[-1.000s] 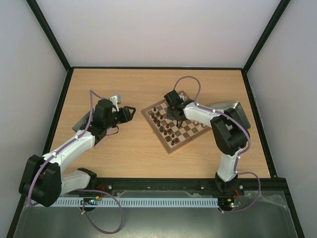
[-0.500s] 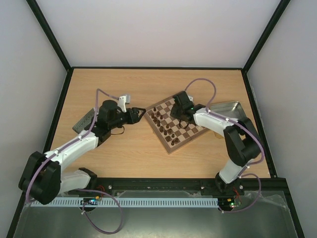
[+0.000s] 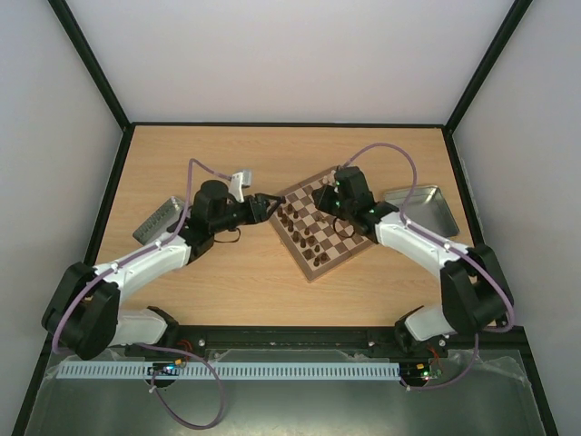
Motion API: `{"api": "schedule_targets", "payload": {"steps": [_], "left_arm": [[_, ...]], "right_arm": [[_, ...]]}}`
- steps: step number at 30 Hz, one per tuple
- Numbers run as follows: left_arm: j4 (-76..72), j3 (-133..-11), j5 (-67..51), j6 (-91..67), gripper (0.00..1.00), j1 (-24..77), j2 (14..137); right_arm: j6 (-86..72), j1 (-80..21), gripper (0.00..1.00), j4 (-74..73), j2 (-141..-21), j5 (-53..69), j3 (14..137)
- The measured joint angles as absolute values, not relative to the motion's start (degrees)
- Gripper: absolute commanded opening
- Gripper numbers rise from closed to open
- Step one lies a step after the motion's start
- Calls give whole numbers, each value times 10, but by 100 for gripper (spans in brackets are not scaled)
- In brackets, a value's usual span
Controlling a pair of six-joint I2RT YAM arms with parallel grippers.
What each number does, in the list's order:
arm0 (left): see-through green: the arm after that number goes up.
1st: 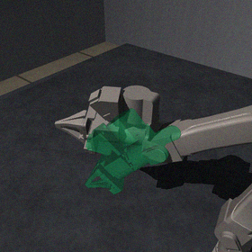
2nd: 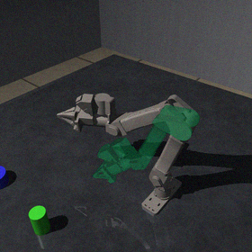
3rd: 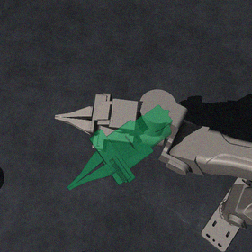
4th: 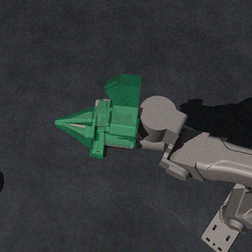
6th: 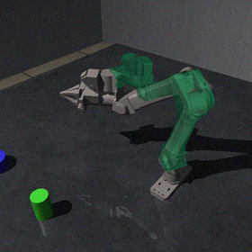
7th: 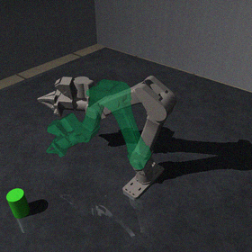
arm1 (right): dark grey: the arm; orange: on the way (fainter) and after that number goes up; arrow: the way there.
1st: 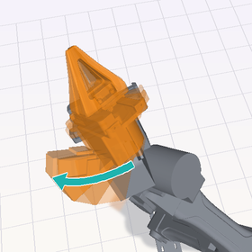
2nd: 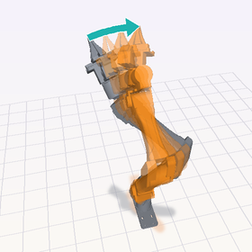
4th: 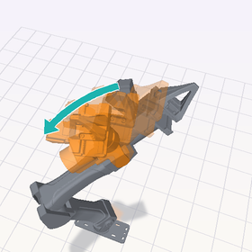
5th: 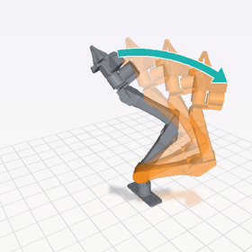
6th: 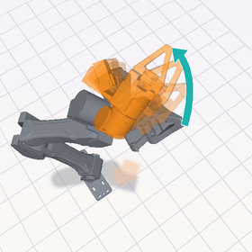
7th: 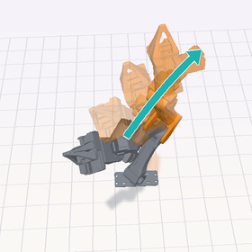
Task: Set up the chess pieces on the board
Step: Place the chess piece on the chessboard.
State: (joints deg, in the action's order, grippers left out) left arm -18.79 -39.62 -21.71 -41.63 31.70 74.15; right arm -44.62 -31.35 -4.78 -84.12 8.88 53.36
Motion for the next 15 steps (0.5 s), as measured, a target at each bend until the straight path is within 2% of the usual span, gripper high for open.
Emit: {"api": "schedule_targets", "payload": {"steps": [8, 15], "left_arm": [[-230, -401, -251, -467, 56, 316, 740], [-241, -412, -283, -509, 57, 305, 731]], "right_arm": [[-371, -314, 18, 68, -769, 237, 487], [-300, -314, 22, 138, -743, 306, 470]]}}
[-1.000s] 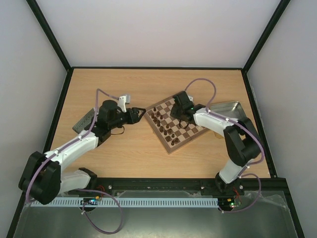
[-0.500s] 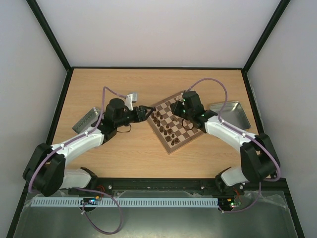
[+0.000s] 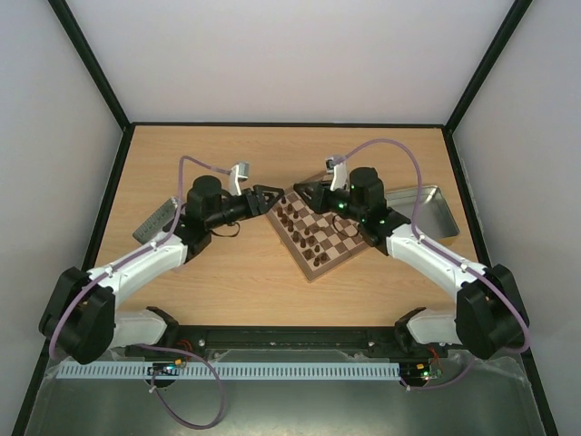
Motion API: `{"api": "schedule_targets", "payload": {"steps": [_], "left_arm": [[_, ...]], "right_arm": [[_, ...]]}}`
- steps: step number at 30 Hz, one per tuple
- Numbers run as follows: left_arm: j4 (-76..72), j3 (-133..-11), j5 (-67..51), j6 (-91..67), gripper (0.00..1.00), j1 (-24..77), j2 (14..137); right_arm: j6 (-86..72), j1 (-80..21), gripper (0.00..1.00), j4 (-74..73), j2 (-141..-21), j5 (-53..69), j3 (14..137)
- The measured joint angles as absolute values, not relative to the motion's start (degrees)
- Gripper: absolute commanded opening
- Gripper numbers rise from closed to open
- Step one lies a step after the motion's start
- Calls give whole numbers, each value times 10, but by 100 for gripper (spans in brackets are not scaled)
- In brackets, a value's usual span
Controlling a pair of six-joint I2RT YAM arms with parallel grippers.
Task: Set up the chess pieces on the board
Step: Place the chess piece on the chessboard.
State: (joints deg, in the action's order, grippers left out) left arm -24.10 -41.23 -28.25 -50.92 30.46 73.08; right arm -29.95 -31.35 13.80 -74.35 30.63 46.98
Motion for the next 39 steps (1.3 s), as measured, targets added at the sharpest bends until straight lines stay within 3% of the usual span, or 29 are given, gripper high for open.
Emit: {"api": "schedule_targets", "payload": {"steps": [7, 22, 39], "left_arm": [[-249, -410, -270, -485, 51, 299, 700], [-346, -386, -316, -325, 43, 311, 724], [-384, -413, -390, -295, 28, 308, 759]], "right_arm": [[-371, -314, 23, 179, -773, 338, 480], [-800, -314, 24, 354, -809, 414, 440], [-812, -311, 25, 367, -775, 478, 427]]}}
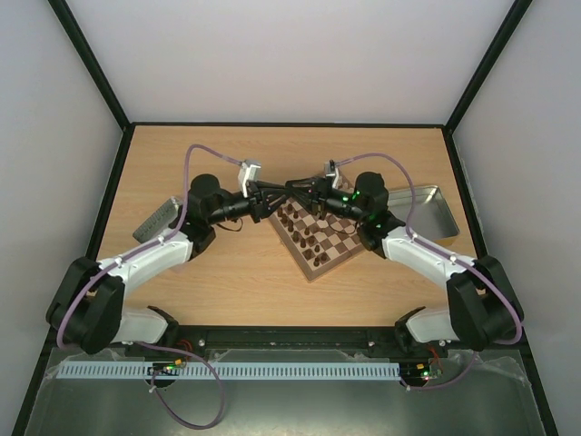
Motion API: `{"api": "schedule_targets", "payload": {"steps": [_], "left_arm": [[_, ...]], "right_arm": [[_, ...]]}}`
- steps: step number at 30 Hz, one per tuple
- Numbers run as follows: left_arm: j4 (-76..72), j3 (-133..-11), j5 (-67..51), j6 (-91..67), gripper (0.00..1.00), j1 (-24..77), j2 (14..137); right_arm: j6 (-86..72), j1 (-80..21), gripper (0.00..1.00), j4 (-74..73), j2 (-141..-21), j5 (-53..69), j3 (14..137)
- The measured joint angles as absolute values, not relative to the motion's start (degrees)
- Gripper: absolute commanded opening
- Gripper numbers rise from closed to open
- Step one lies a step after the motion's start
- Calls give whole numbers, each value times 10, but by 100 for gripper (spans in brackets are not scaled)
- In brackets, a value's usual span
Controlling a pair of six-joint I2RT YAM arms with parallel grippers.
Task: Set up the chess pieces on the board
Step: Place the chess piece on the chessboard.
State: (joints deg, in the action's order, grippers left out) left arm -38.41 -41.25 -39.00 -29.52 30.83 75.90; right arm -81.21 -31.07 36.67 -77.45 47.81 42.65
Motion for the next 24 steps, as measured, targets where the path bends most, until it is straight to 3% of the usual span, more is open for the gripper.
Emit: {"api": "schedule_targets", "payload": {"steps": [7, 14, 18, 24], "left_arm": [[-408, -426, -417, -307, 37, 307, 785], [-410, -443, -435, -309, 34, 307, 805], [-399, -446, -433, -285, 43, 309, 806], [-350, -467, -419, -228, 45, 320, 806]], "right_arm": [[-801, -303, 25, 363, -764, 477, 422], [-799, -299, 25, 363, -758, 470, 415], [-799, -299, 25, 360, -756, 465, 413], [-799, -299, 25, 354, -750, 451, 408]]}}
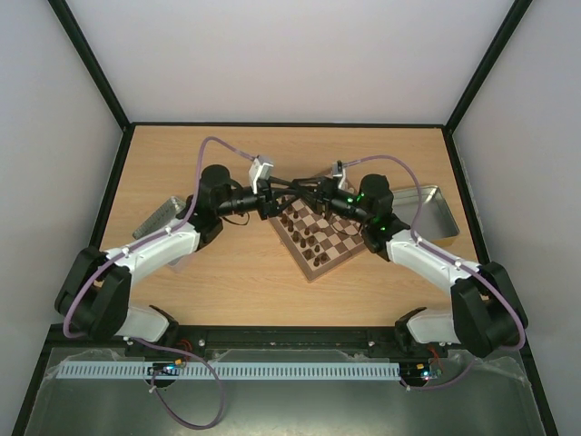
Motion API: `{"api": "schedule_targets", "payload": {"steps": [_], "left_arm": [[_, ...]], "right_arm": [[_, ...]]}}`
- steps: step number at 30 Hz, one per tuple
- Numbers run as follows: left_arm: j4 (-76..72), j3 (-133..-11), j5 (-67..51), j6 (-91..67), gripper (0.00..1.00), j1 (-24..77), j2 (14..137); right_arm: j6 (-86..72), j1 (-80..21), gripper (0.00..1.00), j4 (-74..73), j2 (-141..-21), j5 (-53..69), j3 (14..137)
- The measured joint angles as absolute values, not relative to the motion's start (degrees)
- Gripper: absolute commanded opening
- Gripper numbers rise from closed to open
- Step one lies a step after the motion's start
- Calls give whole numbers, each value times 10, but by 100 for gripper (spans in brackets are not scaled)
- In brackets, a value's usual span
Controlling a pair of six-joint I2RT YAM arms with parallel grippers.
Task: Set up the chess pieces on the board
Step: Place the chess piece on the chessboard.
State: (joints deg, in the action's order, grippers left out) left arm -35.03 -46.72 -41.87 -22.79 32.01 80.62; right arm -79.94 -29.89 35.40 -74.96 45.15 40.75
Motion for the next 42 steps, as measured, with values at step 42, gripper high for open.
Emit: {"api": "schedule_targets", "payload": {"steps": [42], "left_arm": [[-265, -442, -279, -217, 54, 331, 765]], "right_arm": [[-507, -307, 39, -191, -815, 34, 428]]}}
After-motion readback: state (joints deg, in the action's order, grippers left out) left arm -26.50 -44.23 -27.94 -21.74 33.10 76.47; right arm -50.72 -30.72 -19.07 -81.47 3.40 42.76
